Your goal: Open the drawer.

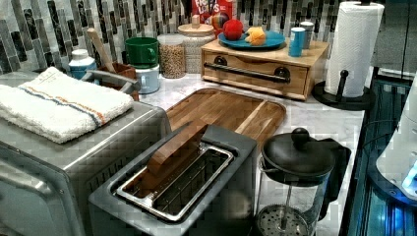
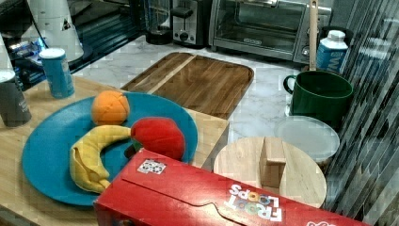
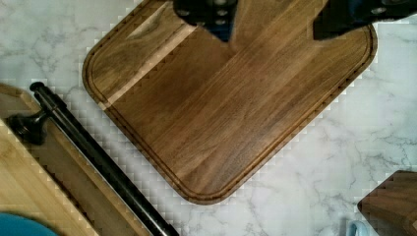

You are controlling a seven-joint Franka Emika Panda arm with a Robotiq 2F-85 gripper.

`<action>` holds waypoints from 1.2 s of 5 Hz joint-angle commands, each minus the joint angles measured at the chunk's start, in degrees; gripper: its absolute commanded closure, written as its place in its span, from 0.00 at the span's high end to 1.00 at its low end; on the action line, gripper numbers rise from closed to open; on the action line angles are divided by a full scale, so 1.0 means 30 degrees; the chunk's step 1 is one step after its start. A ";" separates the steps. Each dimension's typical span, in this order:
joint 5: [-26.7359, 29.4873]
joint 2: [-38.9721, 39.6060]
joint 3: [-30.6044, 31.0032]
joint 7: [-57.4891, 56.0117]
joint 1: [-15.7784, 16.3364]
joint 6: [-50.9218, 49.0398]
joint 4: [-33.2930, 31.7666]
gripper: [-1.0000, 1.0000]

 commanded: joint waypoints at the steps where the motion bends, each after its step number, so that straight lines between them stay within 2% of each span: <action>1: 0.0004 0.0015 0.0009 -0.0027 -0.0020 0.0040 0.0003 1.00; 2: 0.0134 -0.0228 -0.0132 -0.1979 -0.0262 0.0451 -0.0687 1.00; 3: -0.0603 -0.0314 -0.0408 -0.4654 -0.0511 0.1259 -0.1500 1.00; 4: -0.0575 -0.0220 -0.0265 -0.6603 -0.0894 0.2676 -0.3042 1.00; 5: -0.1469 -0.0232 -0.0613 -0.8419 -0.0880 0.3809 -0.3922 1.00; 6: -0.1866 0.0307 -0.1169 -1.1430 -0.1355 0.3853 -0.3496 1.00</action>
